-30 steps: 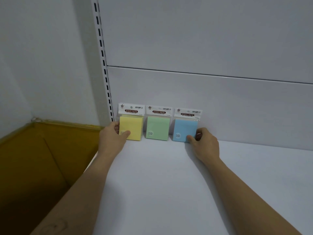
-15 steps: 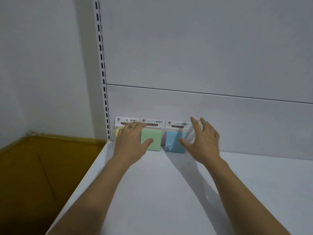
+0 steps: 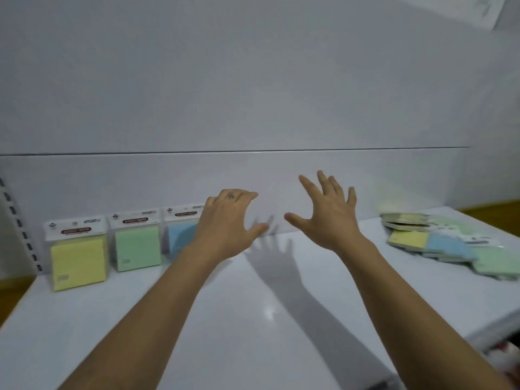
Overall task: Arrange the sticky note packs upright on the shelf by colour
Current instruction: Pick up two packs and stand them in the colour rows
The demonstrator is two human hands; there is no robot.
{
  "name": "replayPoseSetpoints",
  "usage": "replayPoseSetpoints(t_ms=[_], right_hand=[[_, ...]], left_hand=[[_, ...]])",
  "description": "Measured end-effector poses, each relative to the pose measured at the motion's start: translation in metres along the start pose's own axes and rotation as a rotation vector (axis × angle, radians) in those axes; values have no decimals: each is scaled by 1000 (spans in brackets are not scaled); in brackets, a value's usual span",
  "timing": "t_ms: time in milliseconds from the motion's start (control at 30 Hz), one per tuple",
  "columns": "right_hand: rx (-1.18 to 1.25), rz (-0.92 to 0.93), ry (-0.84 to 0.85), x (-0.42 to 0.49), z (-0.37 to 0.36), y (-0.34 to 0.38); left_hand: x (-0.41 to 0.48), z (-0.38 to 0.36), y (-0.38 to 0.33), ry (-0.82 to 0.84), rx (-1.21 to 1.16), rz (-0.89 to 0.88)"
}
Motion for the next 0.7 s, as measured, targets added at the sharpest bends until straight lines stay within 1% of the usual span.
replayPoseSetpoints(t_ms=[267, 400, 500, 600, 700], right_hand=[[-93, -263, 11, -33, 37, -121], [-102, -381, 19, -55, 46, -178], [-148, -431, 7, -70, 50, -222], [-180, -529, 32, -82, 51, -267], [-206, -594, 66, -92, 49, -310]], left_hand=[[20, -60, -120, 111, -193, -159], [25, -91, -177, 170, -246, -230], [30, -115, -212, 205, -270, -258], [35, -141, -246, 260, -292, -290], [41, -170, -276, 328, -307, -271]])
Point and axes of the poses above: each hand's wrist, its own x-axis towards the middle knuckle, its own z-axis out of the back of the hand, y = z × x, the point moved 2 cm from there along x, towards the middle knuckle, and after that the axes turned 11 degrees about -y, right-handed, at the moved point
